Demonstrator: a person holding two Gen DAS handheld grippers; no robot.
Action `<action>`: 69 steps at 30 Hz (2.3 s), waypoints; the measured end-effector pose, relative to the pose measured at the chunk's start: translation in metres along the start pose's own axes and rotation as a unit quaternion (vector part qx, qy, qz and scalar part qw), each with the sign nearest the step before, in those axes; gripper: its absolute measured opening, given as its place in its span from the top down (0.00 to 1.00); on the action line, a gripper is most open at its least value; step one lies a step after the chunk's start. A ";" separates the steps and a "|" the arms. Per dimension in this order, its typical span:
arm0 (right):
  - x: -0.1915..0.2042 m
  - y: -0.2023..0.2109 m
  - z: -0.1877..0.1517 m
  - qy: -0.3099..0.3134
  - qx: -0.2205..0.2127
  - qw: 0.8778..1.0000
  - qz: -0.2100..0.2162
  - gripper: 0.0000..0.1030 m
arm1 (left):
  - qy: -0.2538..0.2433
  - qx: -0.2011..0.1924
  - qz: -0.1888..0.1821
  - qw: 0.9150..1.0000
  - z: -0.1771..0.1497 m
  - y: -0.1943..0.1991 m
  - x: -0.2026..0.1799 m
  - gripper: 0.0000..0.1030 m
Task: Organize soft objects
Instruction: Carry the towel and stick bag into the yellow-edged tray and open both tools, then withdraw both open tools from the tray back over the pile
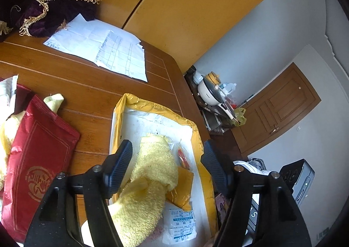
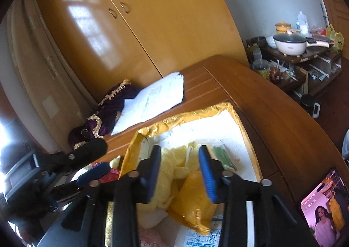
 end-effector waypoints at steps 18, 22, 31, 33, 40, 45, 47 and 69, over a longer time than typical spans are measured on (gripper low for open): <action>0.176 0.014 -0.069 0.122 0.031 0.974 0.191 0.27 | 0.032 -0.146 0.121 0.981 -0.013 0.132 0.133 0.26; 0.188 -0.007 -0.100 0.107 0.089 0.970 0.202 0.27 | 0.045 -0.155 0.146 0.976 -0.016 0.146 0.160 0.26; 0.199 -0.035 -0.147 0.112 0.170 0.961 0.185 0.26 | 0.054 -0.169 0.173 0.969 -0.021 0.157 0.187 0.26; 0.197 -0.042 -0.155 0.112 0.181 0.962 0.174 0.24 | 0.059 -0.161 0.175 0.970 -0.023 0.154 0.192 0.26; 0.186 -0.062 -0.174 0.100 0.215 0.959 0.153 0.21 | 0.063 -0.130 0.177 0.973 -0.031 0.140 0.199 0.26; 0.180 -0.069 -0.179 0.094 0.227 0.960 0.135 0.09 | 0.052 -0.086 0.185 0.978 -0.040 0.121 0.200 0.26; 0.170 -0.076 -0.182 0.067 0.237 0.962 0.123 0.07 | 0.053 -0.077 0.192 0.977 -0.044 0.117 0.203 0.26; 0.172 -0.073 -0.180 0.065 0.225 0.958 0.166 0.00 | 0.016 -0.060 0.155 0.986 -0.053 0.119 0.197 0.15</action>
Point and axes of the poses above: each gripper's, at about its wrist camera, not at the fingertips, and y roughly against the way its jaws point, x to its left, z to its top, the point moved 7 cm from there along -y, roughly the way its jaws point, and after that the axes turned 11 degrees about z, right-handed, at the moved point
